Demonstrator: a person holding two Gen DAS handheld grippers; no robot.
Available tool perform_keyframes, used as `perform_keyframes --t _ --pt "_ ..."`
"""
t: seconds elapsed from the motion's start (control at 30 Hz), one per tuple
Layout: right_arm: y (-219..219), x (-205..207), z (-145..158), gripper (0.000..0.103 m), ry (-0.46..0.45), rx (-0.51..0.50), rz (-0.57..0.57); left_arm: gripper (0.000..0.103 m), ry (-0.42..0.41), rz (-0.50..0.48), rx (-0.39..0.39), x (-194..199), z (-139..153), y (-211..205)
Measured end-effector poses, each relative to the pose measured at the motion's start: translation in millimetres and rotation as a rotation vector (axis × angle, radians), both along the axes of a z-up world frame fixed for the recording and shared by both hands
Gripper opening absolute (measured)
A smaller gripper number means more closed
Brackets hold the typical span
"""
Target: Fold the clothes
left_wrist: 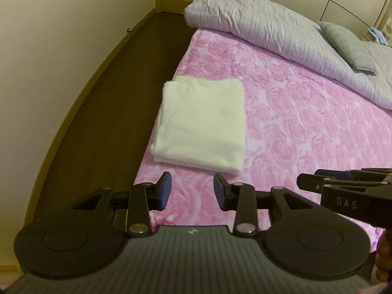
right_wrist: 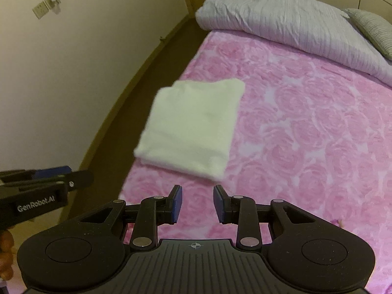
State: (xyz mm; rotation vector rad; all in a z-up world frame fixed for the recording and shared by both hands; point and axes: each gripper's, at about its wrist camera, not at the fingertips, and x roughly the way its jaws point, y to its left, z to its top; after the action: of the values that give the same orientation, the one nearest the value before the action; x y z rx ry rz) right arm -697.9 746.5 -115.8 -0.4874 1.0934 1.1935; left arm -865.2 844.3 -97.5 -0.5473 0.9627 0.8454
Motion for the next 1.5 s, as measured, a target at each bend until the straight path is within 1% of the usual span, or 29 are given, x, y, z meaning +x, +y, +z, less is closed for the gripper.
perform_keyframes --t 0.2,0.37,0.47,0.53,0.9,1.23,1.5 --pt "-2 0 -12 0.032 -0.006 -0.042 0.008 0.033 0.017 -0.003 -0.029 4 -13 -2" --pt "-2 3 -17 0.032 -0.002 -0.066 0.019 0.033 0.012 0.008 -0.041 1 -14 -6" --pt "-1 4 -16 0.032 -0.002 -0.062 0.031 0.033 -0.017 0.025 -0.049 0 -11 -3" --pt "0 5 -15 0.032 -0.003 -0.059 0.04 0.033 -0.02 0.036 -0.047 2 -9 -3" --pt "-4 33 -3 0.032 -0.024 -0.031 0.107 0.033 -0.005 0.092 -0.023 30 0 -21" --pt "-15 60 -1 0.032 -0.007 -0.019 0.149 0.033 0.01 0.129 -0.018 55 1 -44" --pt "-22 80 0 0.032 0.002 -0.005 0.196 0.033 0.008 0.201 -0.004 66 2 -62"
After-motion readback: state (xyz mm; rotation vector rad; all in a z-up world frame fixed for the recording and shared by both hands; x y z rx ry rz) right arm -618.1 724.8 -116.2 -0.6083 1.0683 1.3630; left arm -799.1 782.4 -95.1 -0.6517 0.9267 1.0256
